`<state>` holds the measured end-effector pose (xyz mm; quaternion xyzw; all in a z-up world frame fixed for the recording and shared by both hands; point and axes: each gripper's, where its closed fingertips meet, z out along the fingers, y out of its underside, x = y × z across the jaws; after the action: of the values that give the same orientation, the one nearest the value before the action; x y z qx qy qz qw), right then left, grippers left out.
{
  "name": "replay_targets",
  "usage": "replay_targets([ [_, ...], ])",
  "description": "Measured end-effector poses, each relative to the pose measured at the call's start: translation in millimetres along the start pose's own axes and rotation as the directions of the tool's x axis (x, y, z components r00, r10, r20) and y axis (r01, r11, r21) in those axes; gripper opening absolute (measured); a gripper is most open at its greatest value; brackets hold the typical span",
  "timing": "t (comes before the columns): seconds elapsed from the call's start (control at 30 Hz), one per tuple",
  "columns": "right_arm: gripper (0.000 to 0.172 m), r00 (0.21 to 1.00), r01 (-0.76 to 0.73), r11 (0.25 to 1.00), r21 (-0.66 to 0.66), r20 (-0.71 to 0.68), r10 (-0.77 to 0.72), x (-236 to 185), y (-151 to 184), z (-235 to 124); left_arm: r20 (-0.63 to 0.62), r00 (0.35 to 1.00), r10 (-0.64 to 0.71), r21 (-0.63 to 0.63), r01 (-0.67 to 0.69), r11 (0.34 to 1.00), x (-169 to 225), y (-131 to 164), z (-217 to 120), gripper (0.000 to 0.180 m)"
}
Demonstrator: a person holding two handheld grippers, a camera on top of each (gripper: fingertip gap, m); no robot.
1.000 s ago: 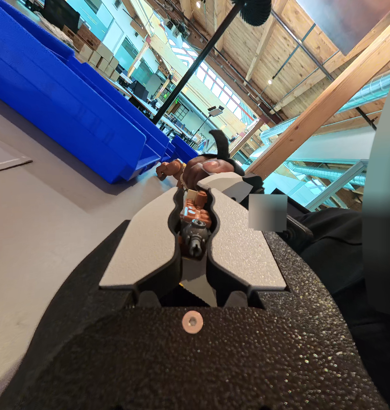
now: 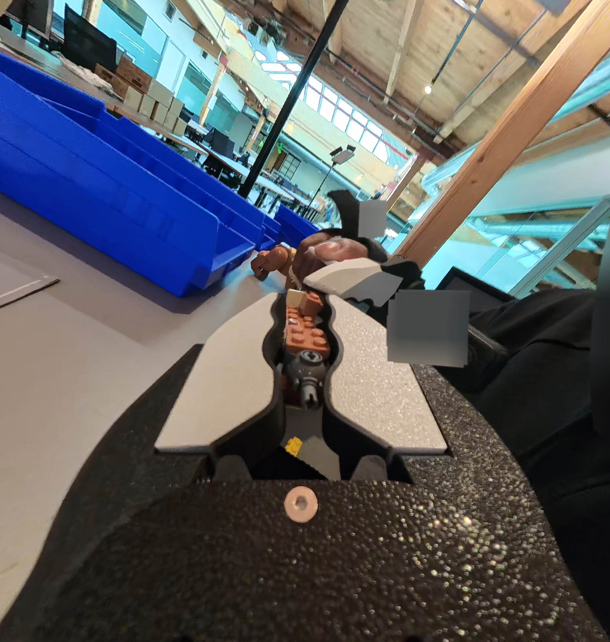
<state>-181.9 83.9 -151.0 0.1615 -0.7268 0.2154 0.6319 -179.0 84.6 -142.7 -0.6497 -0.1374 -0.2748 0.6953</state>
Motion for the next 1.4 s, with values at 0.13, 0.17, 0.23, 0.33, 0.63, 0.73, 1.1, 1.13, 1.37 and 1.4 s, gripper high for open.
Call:
replay_targets([
  [0.13,0.029,1.0,0.017,1.0,0.007,-0.008,-0.017,0,-2,-1,0.035,0.994,0.1,-0.083,-0.096,0.992,1,5,0,0.02],
  [0.17,0.029,1.0,0.021,1.0,0.008,-0.009,-0.021,0,-2,-1,0.041,0.992,0.12,-0.101,-0.115,0.988,1,6,0,0.02],
  [0.23,0.029,1.0,0.026,1.0,0.009,-0.01,-0.026,-1,-3,-1,0.049,0.988,0.148,-0.134,-0.14,0.981,1,8,0,0.02],
  [0.33,0.029,0.999,0.036,0.999,0.011,-0.009,-0.036,-2,-3,-1,0.055,0.983,0.176,-0.187,-0.163,0.969,2,12,-1,0.02],
  [0.63,0.029,0.997,0.073,0.997,0.019,-0.001,-0.073,-8,-6,-1,0.082,0.965,0.25,-0.355,-0.206,0.912,-3,24,-5,0.018],
  [0.73,0.029,0.997,0.082,0.996,0.025,0.002,-0.082,-10,-7,-1,0.074,0.956,0.283,-0.378,-0.236,0.895,-4,27,-6,0.017],
  [1.1,0.03,0.987,0.153,0.988,0.018,-0.041,-0.152,-8,-7,-1,0.055,0.92,0.388,-0.36,-0.345,0.867,-3,24,-4,0.017],
  [1.13,0.03,0.987,0.157,0.987,0.017,-0.049,-0.156,-7,-8,-1,0.054,0.921,0.386,-0.356,-0.344,0.869,-3,24,-5,0.017],
  [1.37,0.031,0.986,0.152,0.988,0.024,-0.073,-0.15,-3,-10,-2,0.04,0.923,0.383,-0.333,-0.35,0.876,1,20,-5,0.018],
  [1.4,0.031,0.986,0.148,0.989,0.026,-0.074,-0.146,-2,-10,-2,0.036,0.922,0.385,-0.33,-0.353,0.875,1,20,-5,0.018],
])
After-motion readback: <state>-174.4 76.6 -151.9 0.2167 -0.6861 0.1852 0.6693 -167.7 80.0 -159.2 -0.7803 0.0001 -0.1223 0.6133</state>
